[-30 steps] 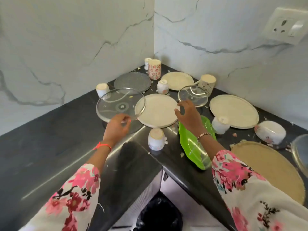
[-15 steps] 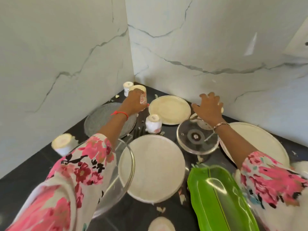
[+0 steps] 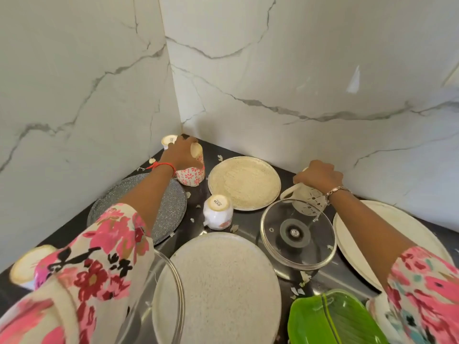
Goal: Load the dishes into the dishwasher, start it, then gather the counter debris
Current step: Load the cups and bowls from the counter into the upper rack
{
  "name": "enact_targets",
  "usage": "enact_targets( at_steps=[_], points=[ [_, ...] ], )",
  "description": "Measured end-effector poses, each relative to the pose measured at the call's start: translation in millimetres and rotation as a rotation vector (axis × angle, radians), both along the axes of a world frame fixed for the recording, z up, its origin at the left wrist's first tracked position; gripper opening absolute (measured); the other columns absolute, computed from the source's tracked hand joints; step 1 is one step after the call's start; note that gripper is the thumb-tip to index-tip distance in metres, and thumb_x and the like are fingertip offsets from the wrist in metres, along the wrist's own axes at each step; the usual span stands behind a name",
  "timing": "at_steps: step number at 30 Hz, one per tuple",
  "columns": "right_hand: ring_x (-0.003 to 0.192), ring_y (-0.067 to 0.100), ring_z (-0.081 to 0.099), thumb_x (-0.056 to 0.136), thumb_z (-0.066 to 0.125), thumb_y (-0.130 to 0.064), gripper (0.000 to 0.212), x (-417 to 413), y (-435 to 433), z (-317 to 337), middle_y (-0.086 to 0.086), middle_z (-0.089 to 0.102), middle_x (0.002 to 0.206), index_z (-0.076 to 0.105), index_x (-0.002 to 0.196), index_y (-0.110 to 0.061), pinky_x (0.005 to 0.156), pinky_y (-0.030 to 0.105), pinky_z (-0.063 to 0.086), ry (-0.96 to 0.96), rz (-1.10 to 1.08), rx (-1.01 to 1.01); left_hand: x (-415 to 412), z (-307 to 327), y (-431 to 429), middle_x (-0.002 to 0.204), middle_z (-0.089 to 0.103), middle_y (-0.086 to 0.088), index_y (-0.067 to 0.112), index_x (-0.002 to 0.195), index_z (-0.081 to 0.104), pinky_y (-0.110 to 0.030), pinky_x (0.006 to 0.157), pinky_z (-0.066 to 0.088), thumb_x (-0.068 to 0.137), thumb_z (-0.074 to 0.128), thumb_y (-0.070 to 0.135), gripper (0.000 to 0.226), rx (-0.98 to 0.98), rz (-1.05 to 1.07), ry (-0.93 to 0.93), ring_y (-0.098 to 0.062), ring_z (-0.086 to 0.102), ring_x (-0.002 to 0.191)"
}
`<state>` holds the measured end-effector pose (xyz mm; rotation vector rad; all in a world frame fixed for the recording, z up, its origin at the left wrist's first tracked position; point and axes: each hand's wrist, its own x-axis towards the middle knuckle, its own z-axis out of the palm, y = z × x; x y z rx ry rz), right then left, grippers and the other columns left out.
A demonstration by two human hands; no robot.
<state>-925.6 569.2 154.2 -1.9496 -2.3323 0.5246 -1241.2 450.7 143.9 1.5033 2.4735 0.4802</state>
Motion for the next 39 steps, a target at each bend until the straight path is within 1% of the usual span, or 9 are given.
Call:
enact_targets(
  at_steps=[5, 12, 19, 23, 25, 31, 34, 36, 39],
  points=[
    [0.119, 0.038, 0.040, 0.070, 0.070, -0.036, 0.061, -1, 3, 12, 0.017, 0.045, 0.127, 0.046, 0.123, -0.014, 0.083, 0.040, 0.037, 0.076, 0.027, 0.023, 8, 11, -3, 0.125, 0.044, -0.016, 0.018, 0.131, 0.044, -0.049, 0.094, 0.045, 0.063, 0.082, 0.030, 0.079, 0.035, -0.004, 0.034, -0.038, 0.047, 0.114],
    [0.114, 0.038, 0.040, 0.069, 0.076, -0.031, 0.065, 8, -6, 80, 0.021, 0.040, 0.124, 0.046, 0.123, -0.010, 0.089, 0.042, 0.041, 0.181, 0.059, 0.173, 33, 65, -15, 0.121, 0.047, -0.014, 0.020, 0.129, 0.045, -0.049, 0.093, 0.046, 0.063, 0.082, 0.033, 0.077, 0.105, 0.034, 0.013, -0.036, 0.047, 0.113],
    [0.106, 0.036, 0.048, 0.060, 0.078, -0.035, 0.058, 37, -50, 133, 0.017, 0.055, 0.115, 0.057, 0.110, -0.012, 0.082, 0.038, 0.042, 0.288, 0.184, 0.193, 88, 129, -55, 0.122, 0.047, -0.012, 0.022, 0.129, 0.045, -0.048, 0.092, 0.046, 0.063, 0.081, 0.036, 0.076, 0.155, 0.034, 0.034, -0.035, 0.048, 0.112],
    [0.106, 0.036, 0.049, 0.059, 0.079, -0.033, 0.063, 70, -95, 146, 0.016, 0.054, 0.116, 0.054, 0.112, -0.011, 0.081, 0.037, 0.045, 0.302, 0.235, 0.194, 135, 147, -102, 0.119, 0.049, -0.012, 0.022, 0.128, 0.047, -0.045, 0.090, 0.048, 0.062, 0.080, 0.038, 0.075, 0.176, 0.056, 0.038, -0.033, 0.051, 0.109],
    [0.105, 0.036, 0.050, 0.059, 0.080, -0.033, 0.064, 89, -120, 145, 0.017, 0.054, 0.114, 0.052, 0.110, -0.008, 0.076, 0.035, 0.045, 0.292, 0.258, 0.176, 161, 147, -129, 0.119, 0.050, -0.011, 0.023, 0.126, 0.049, -0.044, 0.088, 0.050, 0.060, 0.081, 0.040, 0.075, 0.174, 0.069, 0.014, -0.032, 0.052, 0.108],
    [0.100, 0.032, 0.053, 0.058, 0.083, -0.033, 0.054, 149, -204, 131, 0.013, 0.053, 0.103, 0.046, 0.090, -0.009, 0.067, 0.032, 0.042, 0.283, 0.366, 0.084, 244, 131, -213, 0.118, 0.059, -0.010, 0.017, 0.123, 0.054, -0.032, 0.083, 0.047, 0.059, 0.082, 0.034, 0.072, 0.209, 0.101, -0.066, -0.028, 0.057, 0.107],
    [0.099, 0.032, 0.054, 0.058, 0.082, -0.036, 0.055, 179, -243, 124, 0.016, 0.057, 0.107, 0.047, 0.092, -0.011, 0.065, 0.031, 0.040, 0.258, 0.414, 0.074, 287, 126, -254, 0.109, 0.064, -0.010, 0.016, 0.119, 0.057, -0.032, 0.079, 0.050, 0.055, 0.083, 0.035, 0.071, 0.225, 0.088, -0.085, -0.027, 0.061, 0.099],
    [0.099, 0.032, 0.055, 0.058, 0.082, -0.035, 0.056, 201, -273, 122, 0.015, 0.057, 0.107, 0.050, 0.097, -0.010, 0.065, 0.031, 0.040, 0.234, 0.432, 0.080, 316, 124, -281, 0.109, 0.064, -0.012, 0.014, 0.122, 0.056, -0.036, 0.081, 0.050, 0.052, 0.083, 0.038, 0.079, 0.228, 0.069, -0.085, -0.028, 0.061, 0.099],
    [0.105, 0.032, 0.051, 0.060, 0.082, -0.035, 0.066, 234, -319, 117, 0.015, 0.053, 0.113, 0.051, 0.110, -0.005, 0.068, 0.031, 0.038, 0.233, 0.437, 0.082, 355, 120, -319, 0.112, 0.062, -0.015, 0.015, 0.123, 0.054, -0.040, 0.085, 0.049, 0.055, 0.084, 0.036, 0.078, 0.229, 0.055, -0.057, -0.031, 0.058, 0.102]
  ],
)
